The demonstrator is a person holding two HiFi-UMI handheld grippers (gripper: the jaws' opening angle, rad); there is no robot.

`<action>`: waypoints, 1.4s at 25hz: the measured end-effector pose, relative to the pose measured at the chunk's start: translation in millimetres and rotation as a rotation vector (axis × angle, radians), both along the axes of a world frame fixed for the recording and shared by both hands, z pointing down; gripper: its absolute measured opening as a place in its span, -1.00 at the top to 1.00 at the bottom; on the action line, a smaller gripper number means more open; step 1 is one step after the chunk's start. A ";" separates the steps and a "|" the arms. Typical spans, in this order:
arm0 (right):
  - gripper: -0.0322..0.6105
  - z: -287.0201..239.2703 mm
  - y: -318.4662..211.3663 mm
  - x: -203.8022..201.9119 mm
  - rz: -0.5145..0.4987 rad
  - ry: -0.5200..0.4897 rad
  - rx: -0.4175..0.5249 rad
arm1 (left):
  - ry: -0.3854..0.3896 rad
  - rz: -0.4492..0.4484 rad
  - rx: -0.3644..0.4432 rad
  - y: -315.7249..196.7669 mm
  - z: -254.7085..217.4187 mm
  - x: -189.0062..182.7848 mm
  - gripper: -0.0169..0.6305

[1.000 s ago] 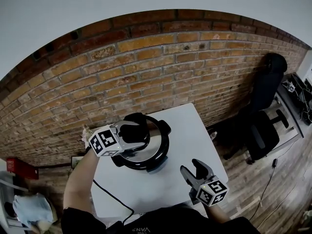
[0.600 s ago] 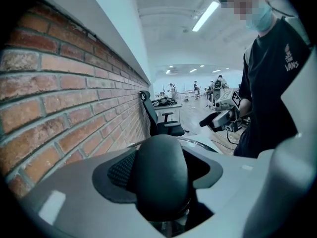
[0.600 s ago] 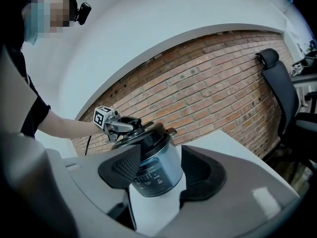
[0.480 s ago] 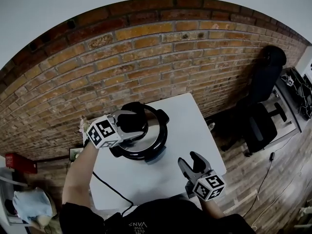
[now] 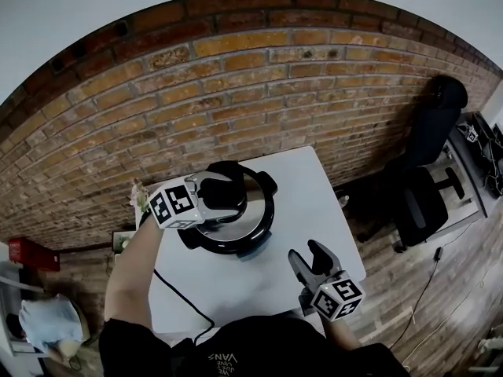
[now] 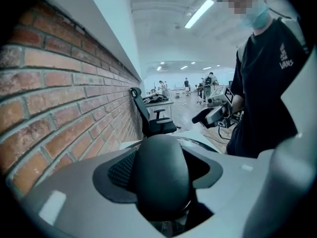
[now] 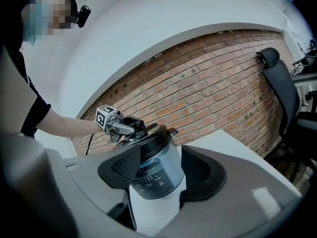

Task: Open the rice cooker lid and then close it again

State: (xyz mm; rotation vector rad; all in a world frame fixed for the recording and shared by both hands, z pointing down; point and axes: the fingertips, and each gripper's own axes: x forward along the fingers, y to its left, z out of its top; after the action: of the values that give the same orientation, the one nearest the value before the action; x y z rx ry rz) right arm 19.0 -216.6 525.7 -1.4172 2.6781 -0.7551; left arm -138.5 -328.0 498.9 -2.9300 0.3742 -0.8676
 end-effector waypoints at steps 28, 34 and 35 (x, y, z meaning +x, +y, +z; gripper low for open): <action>0.13 0.9 -29.6 -2.7 -0.295 -0.024 0.011 | 0.016 -0.525 -0.005 -18.6 -1.8 -12.9 0.08; 0.13 -2.3 -33.3 -11.1 -0.409 -0.031 0.024 | 0.036 -0.601 0.010 -19.4 -2.4 -16.2 0.08; 0.13 -3.1 -32.6 -13.0 -0.421 -0.034 0.028 | 0.035 -0.609 0.014 -18.9 -2.3 -16.7 0.08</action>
State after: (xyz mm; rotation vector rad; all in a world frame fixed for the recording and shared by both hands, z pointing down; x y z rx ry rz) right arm 6.1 -249.3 522.6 -0.8286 2.9814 -0.7456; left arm -155.2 -346.9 496.6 -2.8414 1.3093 -0.8467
